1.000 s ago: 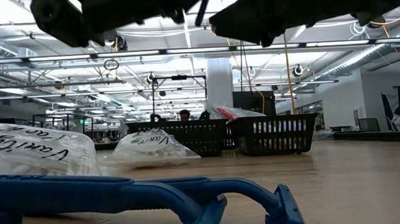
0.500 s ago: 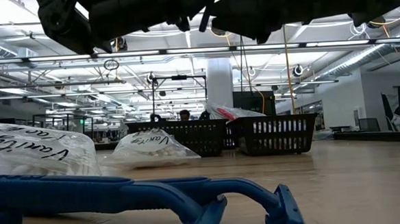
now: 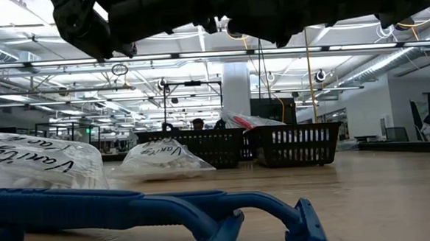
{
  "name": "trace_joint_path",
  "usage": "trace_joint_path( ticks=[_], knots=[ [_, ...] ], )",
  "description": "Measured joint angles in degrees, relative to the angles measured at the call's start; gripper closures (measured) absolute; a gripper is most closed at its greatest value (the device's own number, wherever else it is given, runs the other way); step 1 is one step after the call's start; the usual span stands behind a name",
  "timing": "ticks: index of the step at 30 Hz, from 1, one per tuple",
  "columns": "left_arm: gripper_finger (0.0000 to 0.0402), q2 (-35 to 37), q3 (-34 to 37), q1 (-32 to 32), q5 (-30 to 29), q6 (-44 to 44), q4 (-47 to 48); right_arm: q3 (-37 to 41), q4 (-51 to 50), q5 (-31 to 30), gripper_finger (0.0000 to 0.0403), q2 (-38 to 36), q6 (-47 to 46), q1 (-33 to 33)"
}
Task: Pick & Place Travel size toiletries
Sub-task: Put the blue razor into the top left black bin
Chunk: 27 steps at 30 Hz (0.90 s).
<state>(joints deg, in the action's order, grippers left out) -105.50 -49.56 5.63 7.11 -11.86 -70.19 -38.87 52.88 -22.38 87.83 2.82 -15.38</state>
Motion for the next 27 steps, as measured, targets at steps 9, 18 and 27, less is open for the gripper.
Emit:
trace_joint_path(
  ticks=[9,18,27],
  knots=[
    [0.0386,-1.0,-0.2,-0.2,0.1,-1.3,-0.6,0.0,-1.9,0.0,0.0236,0.0,0.0,0.0],
    [0.0388,-1.0,-0.2,-0.3,0.1,-0.9,-0.6,0.0,-2.2,0.0,0.0322,0.0,1.2,-0.2],
    [0.0345,-1.0,-0.2,-0.4,-1.4,0.5,-0.3,0.0,-3.7,0.2,0.0379,0.0,1.0,-0.3]
  ],
)
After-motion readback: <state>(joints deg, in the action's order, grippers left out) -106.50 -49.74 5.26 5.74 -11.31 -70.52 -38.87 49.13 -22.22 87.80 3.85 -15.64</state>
